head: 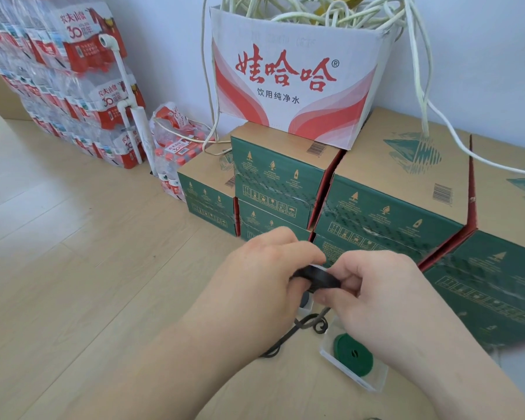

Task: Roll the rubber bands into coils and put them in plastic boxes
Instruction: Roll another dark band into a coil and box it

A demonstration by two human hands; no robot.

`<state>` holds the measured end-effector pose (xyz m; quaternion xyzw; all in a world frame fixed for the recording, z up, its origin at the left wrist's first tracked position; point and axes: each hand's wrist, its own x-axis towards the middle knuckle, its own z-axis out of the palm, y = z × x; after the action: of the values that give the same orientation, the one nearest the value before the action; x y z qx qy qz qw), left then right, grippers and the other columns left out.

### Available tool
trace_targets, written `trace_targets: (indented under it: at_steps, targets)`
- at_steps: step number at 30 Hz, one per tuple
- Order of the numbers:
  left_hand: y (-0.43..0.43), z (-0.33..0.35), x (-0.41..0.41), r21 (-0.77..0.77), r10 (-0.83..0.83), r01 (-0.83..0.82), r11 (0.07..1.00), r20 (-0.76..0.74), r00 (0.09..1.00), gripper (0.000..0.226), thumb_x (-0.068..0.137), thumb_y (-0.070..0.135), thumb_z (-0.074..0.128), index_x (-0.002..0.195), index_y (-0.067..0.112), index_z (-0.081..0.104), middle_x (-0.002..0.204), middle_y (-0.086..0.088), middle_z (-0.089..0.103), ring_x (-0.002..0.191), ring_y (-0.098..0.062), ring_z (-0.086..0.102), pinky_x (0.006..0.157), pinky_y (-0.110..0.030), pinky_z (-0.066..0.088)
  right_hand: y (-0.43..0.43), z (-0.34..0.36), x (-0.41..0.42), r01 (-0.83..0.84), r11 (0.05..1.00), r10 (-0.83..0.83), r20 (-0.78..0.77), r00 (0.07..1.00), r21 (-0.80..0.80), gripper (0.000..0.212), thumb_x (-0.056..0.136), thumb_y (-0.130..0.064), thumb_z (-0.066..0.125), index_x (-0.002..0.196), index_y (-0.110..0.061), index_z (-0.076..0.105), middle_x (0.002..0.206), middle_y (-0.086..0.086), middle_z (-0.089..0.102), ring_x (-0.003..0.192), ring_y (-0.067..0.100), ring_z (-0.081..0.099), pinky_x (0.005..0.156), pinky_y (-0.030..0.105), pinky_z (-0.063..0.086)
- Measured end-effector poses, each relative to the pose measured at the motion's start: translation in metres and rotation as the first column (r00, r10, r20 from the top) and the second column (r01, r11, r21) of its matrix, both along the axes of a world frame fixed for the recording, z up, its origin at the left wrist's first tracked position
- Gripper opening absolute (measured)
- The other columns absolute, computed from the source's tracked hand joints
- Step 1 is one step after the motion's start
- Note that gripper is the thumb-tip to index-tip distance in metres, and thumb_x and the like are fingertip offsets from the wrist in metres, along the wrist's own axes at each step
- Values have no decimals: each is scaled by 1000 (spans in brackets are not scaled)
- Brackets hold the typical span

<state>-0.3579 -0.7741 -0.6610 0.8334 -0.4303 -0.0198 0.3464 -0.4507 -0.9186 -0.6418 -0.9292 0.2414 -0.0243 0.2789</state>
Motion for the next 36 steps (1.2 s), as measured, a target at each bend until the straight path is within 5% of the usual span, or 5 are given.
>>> trace_targets:
  at_steps: [12, 21, 26, 30, 36]
  targets:
    - [5, 4, 9, 27, 118, -116, 993, -353, 928, 20, 92, 6, 65, 95, 26, 62, 77, 15, 66, 75, 2, 61, 62, -9, 45, -7, 0, -1, -23, 999, 18, 112, 994, 42, 9, 84, -33, 79, 77, -32, 73, 70, -9, 60, 65, 4, 52, 61, 23, 42]
    - [-2, 3, -1, 121, -37, 27, 992, 86, 996, 17, 91, 28, 61, 107, 29, 67, 92, 6, 55, 84, -19, 55, 69, -40, 50, 3, -2, 1, -46, 996, 47, 9, 999, -75, 6, 83, -23, 73, 84, -28, 76, 82, -8, 64, 88, 15, 60, 75, 41, 55]
    - [1, 3, 2, 107, 8, -3, 994, -49, 999, 9, 89, 24, 68, 92, 28, 61, 86, 7, 58, 80, -14, 55, 73, -40, 49, 1, -1, 0, -56, 998, 58, 81, 995, -20, 19, 79, -18, 80, 89, -35, 79, 79, -11, 66, 82, 11, 61, 74, 36, 53]
    - [5, 5, 8, 59, 84, -71, 996, -276, 957, 14, 89, 19, 72, 86, 29, 63, 79, 9, 68, 71, -7, 59, 64, -26, 51, -4, -1, 2, -29, 998, 28, 39, 999, 47, 18, 81, -24, 82, 92, -37, 77, 72, -18, 65, 74, 0, 60, 65, 7, 42]
    - [7, 7, 7, 16, 68, -67, 998, -353, 933, 13, 88, 16, 75, 88, 28, 70, 79, 12, 72, 73, -4, 66, 62, -13, 49, -4, -1, 3, 26, 999, -28, 61, 998, 30, 10, 83, -24, 80, 81, -32, 74, 71, -13, 67, 69, 4, 59, 62, 18, 46]
